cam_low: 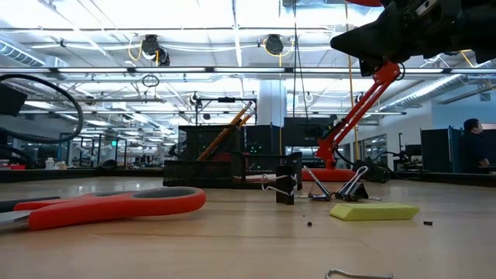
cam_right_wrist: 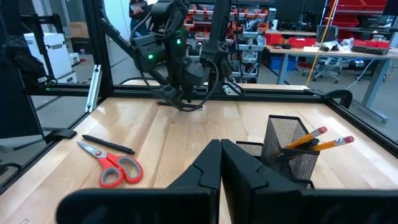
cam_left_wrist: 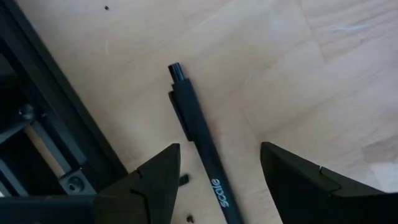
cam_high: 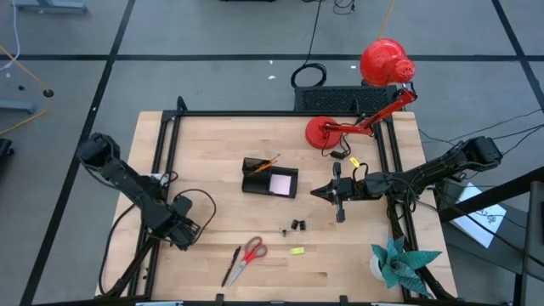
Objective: Pick and place office supplies into organizer
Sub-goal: Put the black pen into the black desk organizer
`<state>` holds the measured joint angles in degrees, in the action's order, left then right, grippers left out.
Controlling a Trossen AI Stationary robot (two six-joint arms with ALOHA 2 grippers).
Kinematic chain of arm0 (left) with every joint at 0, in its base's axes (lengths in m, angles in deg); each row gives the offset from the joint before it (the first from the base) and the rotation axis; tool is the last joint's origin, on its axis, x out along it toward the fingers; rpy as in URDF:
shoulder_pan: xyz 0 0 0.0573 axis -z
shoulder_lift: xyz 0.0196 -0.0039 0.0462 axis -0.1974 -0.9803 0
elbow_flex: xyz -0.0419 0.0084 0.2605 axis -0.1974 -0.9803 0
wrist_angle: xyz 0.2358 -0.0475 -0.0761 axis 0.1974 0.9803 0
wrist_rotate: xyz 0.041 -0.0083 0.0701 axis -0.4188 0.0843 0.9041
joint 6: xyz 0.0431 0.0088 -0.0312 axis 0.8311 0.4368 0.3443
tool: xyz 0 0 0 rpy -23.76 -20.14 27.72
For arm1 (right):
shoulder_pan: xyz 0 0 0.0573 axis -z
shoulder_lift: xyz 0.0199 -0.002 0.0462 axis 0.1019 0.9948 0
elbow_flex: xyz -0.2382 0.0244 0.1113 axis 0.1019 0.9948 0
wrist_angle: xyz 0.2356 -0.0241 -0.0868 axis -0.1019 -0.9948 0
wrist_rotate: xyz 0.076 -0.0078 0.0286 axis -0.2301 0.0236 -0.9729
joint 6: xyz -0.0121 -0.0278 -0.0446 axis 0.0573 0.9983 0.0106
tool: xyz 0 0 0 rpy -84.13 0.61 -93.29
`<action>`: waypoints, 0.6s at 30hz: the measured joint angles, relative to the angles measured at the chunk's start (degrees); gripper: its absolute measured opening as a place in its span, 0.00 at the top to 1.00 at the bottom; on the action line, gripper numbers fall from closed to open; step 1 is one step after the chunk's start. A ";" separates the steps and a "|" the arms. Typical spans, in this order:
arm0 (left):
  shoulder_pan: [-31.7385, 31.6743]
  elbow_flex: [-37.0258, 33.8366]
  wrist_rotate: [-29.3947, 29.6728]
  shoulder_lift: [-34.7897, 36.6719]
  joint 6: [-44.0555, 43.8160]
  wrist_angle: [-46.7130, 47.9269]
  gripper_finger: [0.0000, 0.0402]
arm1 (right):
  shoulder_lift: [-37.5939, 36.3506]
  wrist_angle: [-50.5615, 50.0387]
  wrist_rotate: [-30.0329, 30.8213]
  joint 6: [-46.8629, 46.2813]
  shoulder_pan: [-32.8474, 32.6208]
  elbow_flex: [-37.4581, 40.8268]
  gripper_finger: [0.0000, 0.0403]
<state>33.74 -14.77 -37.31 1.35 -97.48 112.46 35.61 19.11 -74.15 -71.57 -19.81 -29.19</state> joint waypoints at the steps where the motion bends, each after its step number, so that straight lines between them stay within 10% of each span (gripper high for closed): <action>1: 0.00 -0.50 -0.29 -0.61 0.01 -0.86 0.43 | 0.01 0.01 0.00 0.00 0.00 0.00 0.99; 7: 0.00 -1.91 0.04 -1.17 1.15 -4.56 0.49 | 0.01 0.03 -0.01 -0.06 0.00 0.02 0.99; 18: -0.04 -1.85 1.58 -1.10 6.96 -7.83 0.92 | 0.00 0.68 -0.02 -0.28 -0.01 0.01 0.99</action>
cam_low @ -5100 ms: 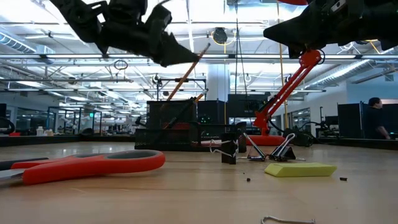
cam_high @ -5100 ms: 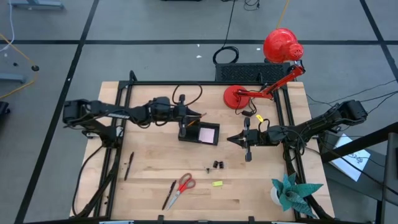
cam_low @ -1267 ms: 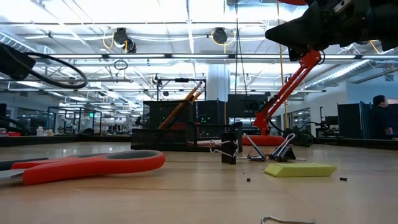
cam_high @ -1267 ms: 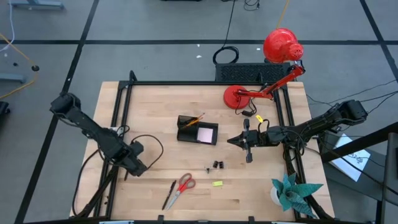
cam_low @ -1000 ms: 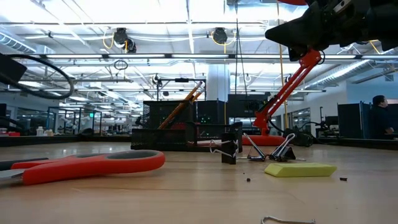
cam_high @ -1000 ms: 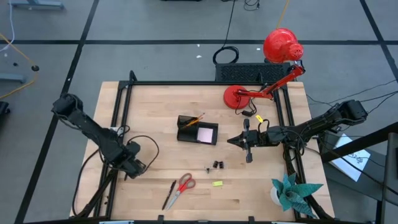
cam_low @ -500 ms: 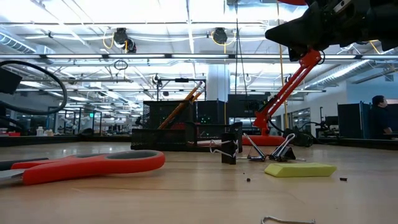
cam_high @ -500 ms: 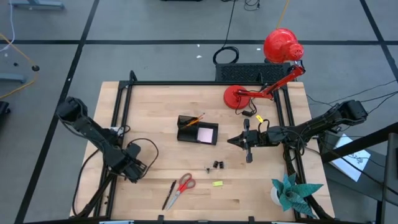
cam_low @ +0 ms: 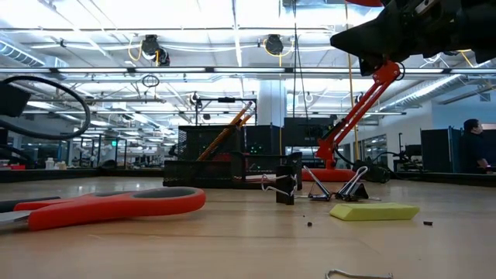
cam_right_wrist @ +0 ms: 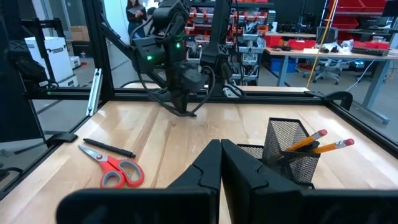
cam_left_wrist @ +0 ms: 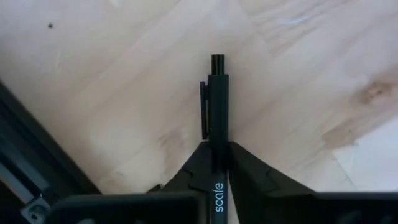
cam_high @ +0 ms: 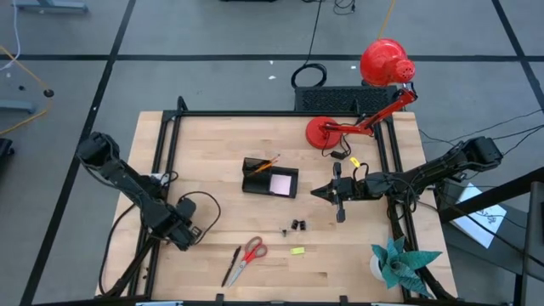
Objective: Pick and place office supplies into organizer
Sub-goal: Put the black pen into the black desk organizer
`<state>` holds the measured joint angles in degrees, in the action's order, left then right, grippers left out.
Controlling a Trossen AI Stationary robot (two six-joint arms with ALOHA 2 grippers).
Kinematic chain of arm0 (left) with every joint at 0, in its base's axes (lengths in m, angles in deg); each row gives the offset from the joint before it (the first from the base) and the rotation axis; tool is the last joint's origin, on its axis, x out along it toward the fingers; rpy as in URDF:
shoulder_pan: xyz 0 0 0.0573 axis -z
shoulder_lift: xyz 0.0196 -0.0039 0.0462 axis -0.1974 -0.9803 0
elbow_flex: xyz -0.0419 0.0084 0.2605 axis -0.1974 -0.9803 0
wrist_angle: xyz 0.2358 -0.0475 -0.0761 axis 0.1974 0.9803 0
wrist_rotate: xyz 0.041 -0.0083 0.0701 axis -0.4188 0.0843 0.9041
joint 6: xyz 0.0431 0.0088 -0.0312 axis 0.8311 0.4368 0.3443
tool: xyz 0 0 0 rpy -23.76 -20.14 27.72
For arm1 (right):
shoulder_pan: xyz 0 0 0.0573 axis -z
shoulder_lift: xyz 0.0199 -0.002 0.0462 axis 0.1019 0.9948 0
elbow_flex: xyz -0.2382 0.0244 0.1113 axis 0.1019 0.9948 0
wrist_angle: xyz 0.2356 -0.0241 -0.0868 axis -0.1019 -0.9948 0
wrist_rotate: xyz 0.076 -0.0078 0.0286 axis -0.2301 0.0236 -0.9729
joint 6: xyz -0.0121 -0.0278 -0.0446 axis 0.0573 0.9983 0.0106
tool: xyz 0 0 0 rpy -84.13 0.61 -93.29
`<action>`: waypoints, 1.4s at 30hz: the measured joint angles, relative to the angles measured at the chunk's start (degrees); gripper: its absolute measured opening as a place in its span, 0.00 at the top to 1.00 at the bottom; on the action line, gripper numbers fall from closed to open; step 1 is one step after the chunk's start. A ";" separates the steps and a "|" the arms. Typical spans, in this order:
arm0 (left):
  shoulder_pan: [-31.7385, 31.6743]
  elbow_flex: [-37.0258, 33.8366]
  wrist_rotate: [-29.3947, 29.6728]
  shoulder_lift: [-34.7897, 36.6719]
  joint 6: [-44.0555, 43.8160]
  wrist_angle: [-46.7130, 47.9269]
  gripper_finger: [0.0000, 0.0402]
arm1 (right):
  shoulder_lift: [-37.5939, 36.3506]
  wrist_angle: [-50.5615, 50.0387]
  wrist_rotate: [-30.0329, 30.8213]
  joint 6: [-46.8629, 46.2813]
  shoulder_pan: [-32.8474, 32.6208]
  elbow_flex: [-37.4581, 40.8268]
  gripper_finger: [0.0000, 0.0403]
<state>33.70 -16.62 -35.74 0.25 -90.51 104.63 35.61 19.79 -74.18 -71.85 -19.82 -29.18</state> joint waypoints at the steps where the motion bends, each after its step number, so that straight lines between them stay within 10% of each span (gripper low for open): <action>1: 0.05 0.00 0.54 0.00 1.32 -0.24 0.94 | 0.02 0.02 0.00 0.00 0.00 0.00 0.99; 7: 0.17 1.69 5.73 -0.11 9.36 -0.11 0.92 | 0.00 0.19 -0.01 0.00 0.00 0.00 0.99; 18: -4.93 3.30 32.82 3.63 30.39 -16.87 0.95 | 0.00 1.08 -0.02 0.00 0.00 0.00 0.99; 28: -13.57 3.26 48.65 12.94 73.65 -40.42 0.90 | 0.00 1.12 -0.02 0.16 0.00 0.00 0.99; 35: -21.09 3.41 42.06 16.98 107.87 -66.47 0.93 | 0.00 1.35 -0.02 0.22 0.00 0.00 0.99; 42: -30.33 3.41 30.63 17.10 113.81 -70.59 0.91 | 0.00 0.77 -0.02 0.22 0.00 0.00 0.99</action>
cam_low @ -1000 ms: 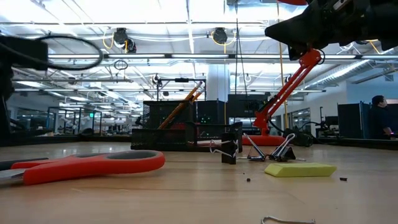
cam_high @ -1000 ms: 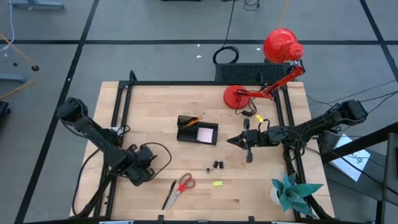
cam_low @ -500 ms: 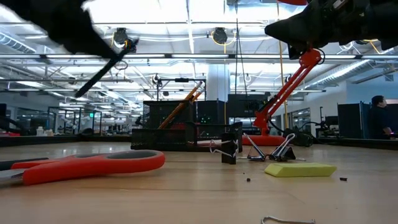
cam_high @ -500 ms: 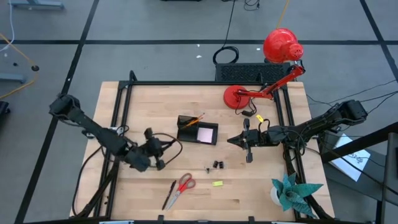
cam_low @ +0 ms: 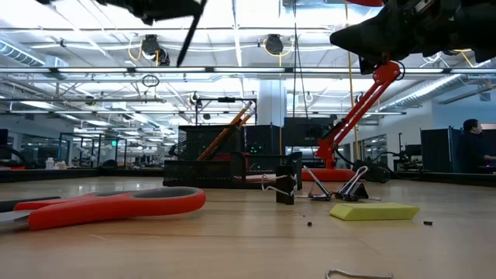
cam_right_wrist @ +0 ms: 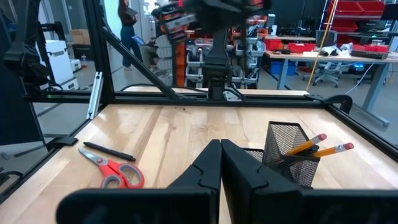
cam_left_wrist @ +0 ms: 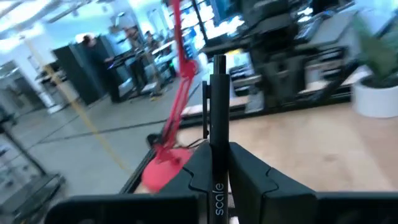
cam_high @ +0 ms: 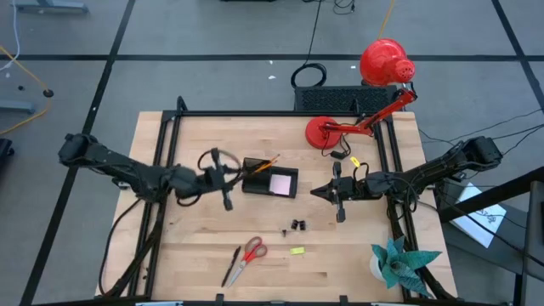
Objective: Pick and place office supplies into organizer
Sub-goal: Put the black pen into the black desk organizer
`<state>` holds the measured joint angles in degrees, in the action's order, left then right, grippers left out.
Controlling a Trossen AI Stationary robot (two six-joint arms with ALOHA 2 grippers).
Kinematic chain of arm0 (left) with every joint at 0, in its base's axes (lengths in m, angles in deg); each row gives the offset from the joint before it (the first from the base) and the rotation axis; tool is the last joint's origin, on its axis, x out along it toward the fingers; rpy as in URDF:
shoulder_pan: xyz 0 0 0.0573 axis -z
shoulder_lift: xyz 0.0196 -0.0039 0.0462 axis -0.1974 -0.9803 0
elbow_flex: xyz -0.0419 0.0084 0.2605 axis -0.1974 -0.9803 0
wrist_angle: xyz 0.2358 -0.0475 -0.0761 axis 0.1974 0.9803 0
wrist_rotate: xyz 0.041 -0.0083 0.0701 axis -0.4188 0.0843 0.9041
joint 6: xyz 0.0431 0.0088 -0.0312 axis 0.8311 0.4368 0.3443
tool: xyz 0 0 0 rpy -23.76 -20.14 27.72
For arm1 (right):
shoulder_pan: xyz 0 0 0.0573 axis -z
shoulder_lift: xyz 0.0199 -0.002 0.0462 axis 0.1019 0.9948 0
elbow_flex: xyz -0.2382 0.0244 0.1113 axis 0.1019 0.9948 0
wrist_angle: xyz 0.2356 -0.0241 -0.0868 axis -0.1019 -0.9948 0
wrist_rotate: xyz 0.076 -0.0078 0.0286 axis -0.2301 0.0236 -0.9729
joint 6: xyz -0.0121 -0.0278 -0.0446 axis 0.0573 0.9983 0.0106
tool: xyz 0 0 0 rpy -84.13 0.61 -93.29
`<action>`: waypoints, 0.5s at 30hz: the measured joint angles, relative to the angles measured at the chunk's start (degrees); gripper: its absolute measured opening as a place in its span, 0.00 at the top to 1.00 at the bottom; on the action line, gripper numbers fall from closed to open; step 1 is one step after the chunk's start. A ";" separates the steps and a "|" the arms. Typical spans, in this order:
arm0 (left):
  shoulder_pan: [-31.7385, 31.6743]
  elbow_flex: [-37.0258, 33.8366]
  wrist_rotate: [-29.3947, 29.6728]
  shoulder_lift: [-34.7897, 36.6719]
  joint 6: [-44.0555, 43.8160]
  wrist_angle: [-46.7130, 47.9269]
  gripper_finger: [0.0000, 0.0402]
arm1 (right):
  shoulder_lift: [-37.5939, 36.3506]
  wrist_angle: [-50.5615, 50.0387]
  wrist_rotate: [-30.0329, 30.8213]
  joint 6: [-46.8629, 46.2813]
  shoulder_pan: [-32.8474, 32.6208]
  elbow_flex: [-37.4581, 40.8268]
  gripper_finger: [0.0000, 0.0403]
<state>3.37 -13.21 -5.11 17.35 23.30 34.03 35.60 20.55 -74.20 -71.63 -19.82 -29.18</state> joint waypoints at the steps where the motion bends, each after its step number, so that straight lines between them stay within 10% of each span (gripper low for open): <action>1: -1.87 -0.03 -0.83 -0.19 -0.43 0.18 0.90 | 0.00 -0.13 0.00 0.00 0.00 0.00 0.99; 15: -26.02 -13.32 -35.86 -0.94 -8.57 -23.09 0.92 | 0.00 -0.13 0.04 0.23 0.00 0.00 0.99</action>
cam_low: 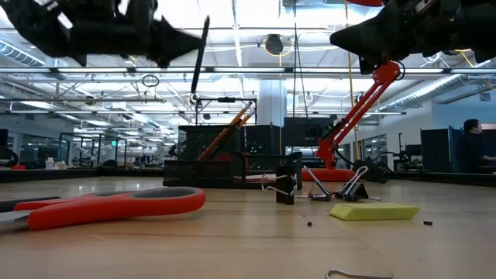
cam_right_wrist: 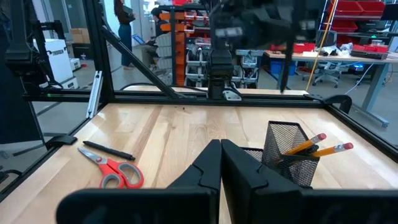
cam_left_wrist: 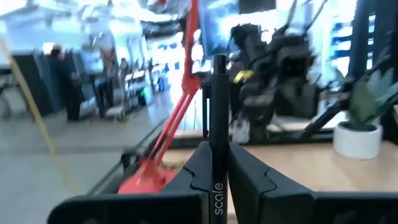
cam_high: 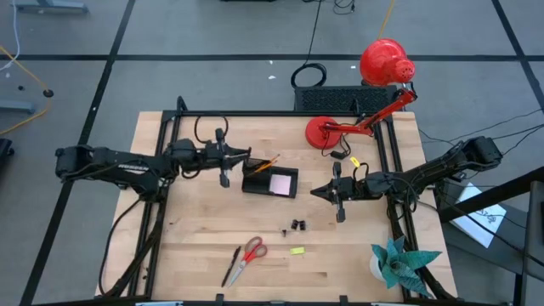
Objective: Pick and place office supplies into organizer
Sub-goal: Put the black pen into the black desk organizer
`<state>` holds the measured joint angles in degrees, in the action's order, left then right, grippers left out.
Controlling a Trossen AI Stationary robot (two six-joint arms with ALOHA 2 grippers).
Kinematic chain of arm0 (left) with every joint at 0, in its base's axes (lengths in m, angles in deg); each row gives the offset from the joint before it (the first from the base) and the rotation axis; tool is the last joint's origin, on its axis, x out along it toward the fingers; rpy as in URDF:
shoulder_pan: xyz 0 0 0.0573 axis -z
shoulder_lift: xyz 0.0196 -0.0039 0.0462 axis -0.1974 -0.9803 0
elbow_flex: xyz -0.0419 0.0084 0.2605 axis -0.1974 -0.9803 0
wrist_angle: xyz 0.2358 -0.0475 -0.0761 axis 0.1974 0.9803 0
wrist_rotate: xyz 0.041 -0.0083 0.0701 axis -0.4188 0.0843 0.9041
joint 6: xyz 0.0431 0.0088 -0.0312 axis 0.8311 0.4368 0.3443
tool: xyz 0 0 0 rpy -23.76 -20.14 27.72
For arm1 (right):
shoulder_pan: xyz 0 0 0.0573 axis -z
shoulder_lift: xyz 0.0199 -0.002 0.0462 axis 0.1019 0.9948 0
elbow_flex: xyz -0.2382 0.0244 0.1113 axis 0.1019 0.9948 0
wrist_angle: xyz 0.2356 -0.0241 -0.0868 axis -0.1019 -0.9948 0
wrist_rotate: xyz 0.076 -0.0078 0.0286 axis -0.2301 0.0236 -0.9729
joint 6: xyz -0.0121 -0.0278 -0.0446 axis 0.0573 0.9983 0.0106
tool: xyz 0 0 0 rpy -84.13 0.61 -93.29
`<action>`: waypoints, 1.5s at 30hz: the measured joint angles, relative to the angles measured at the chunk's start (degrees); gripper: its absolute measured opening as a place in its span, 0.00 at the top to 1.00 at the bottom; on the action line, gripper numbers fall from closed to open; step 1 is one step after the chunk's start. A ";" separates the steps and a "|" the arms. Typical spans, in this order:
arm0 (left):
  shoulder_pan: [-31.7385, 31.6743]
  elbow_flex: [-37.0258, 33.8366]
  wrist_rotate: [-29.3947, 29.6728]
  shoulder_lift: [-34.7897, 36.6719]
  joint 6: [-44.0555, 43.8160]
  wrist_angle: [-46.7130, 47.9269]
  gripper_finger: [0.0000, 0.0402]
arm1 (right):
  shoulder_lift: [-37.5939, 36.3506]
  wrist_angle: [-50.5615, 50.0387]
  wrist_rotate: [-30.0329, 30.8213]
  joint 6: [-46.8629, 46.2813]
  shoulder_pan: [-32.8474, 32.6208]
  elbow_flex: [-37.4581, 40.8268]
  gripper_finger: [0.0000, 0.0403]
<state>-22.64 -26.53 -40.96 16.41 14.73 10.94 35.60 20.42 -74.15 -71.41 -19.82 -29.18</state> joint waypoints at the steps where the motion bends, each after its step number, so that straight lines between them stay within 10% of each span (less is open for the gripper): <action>1: -0.68 -0.52 -0.14 -0.74 -0.71 -0.02 0.92 | 0.00 0.02 0.00 0.03 0.00 0.00 0.99; 12: -2.09 -1.59 -2.94 -15.21 -0.54 -14.87 0.91 | 0.00 0.87 0.12 1.33 0.02 0.00 0.99; 45: -3.68 -1.39 -3.01 -30.06 -2.66 -15.56 0.90 | 0.00 0.45 0.22 2.31 0.15 0.00 0.99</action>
<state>-26.32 -27.92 -43.98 -13.65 12.07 -4.61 35.60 20.87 -73.94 -69.09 -19.67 -29.18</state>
